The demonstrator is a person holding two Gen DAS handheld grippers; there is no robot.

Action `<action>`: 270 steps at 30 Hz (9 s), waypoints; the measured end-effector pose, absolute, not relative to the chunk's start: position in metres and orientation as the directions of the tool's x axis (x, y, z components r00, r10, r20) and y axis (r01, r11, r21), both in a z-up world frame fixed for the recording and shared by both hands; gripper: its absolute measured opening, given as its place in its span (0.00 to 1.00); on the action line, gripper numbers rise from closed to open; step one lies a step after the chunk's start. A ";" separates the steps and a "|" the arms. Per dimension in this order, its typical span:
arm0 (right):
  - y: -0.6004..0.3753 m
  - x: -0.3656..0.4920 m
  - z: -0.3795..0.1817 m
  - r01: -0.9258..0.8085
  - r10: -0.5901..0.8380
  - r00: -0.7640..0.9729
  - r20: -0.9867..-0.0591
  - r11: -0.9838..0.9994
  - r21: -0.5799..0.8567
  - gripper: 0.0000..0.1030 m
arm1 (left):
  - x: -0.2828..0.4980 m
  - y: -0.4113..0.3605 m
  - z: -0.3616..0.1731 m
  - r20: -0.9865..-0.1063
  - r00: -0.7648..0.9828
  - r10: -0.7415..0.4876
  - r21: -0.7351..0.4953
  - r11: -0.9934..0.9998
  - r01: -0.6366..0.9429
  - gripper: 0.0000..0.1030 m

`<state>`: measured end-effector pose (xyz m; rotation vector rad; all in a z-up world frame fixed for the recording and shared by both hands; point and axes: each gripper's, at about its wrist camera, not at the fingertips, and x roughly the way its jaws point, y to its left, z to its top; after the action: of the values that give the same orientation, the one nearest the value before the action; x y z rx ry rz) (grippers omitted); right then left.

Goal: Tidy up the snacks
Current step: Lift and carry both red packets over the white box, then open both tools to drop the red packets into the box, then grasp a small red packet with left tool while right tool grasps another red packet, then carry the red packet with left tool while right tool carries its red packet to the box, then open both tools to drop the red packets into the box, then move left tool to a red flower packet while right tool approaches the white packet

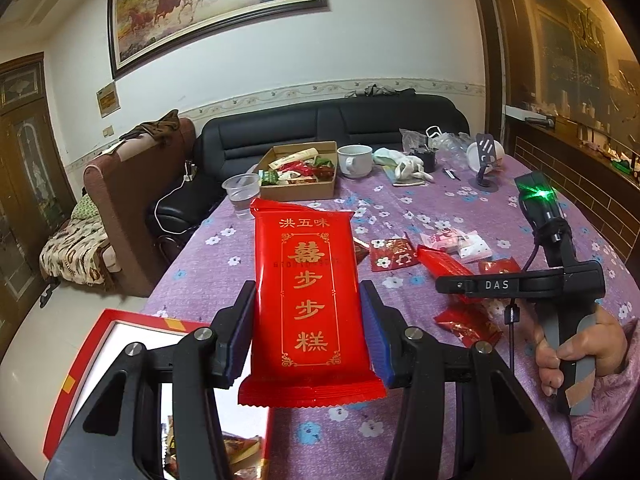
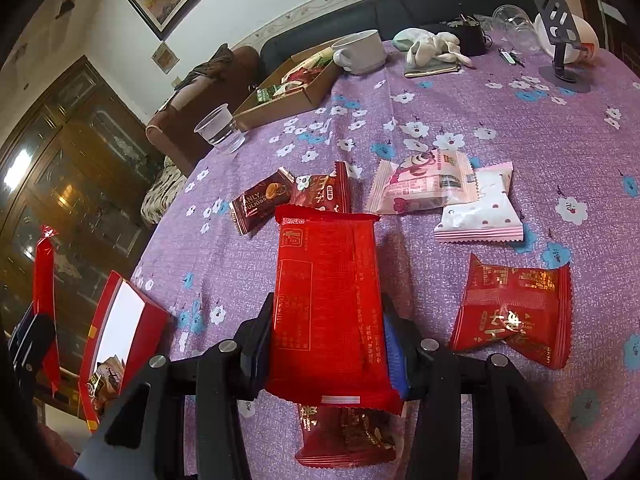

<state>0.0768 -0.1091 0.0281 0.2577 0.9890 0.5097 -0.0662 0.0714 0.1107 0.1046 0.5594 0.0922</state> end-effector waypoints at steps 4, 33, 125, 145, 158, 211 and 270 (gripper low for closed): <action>-0.110 0.075 0.029 -0.289 0.512 0.467 -0.721 0.859 0.423 0.46 | -0.071 0.084 0.114 -0.518 0.847 0.120 0.110 0.991 -0.074 0.47; 0.080 -0.040 0.045 -0.568 0.838 0.250 -0.485 0.533 0.628 0.46 | -0.138 0.253 0.072 -0.543 0.775 0.323 0.011 0.926 -0.378 0.47; -0.232 0.099 0.021 -0.049 0.429 0.653 -0.624 0.846 0.530 0.23 | 0.002 -0.021 0.018 -0.780 0.594 -0.198 -0.075 0.971 0.225 0.32; -0.229 0.074 0.058 -0.203 0.509 0.728 -0.460 0.800 0.565 0.22 | -0.049 0.020 0.110 -0.544 0.838 -0.045 0.079 0.991 0.104 0.32; -0.229 0.063 0.062 -0.208 0.472 0.761 -0.446 0.828 0.520 0.22 | -0.072 0.060 0.127 -0.487 0.873 0.029 0.082 0.997 0.013 0.32; 0.085 -0.057 0.065 -0.690 0.818 0.387 -0.426 0.563 0.454 0.22 | -0.116 0.255 0.082 -0.526 0.810 0.259 -0.052 0.941 -0.334 0.32; 0.085 -0.053 0.053 -0.647 0.785 0.352 -0.510 0.598 0.473 0.51 | -0.107 0.250 0.060 -0.578 0.706 0.410 0.066 0.885 -0.460 0.73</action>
<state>-0.0529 0.0854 0.0531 0.2020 0.7738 0.9342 -0.1065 0.2501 0.0599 -0.0852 0.6211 0.4844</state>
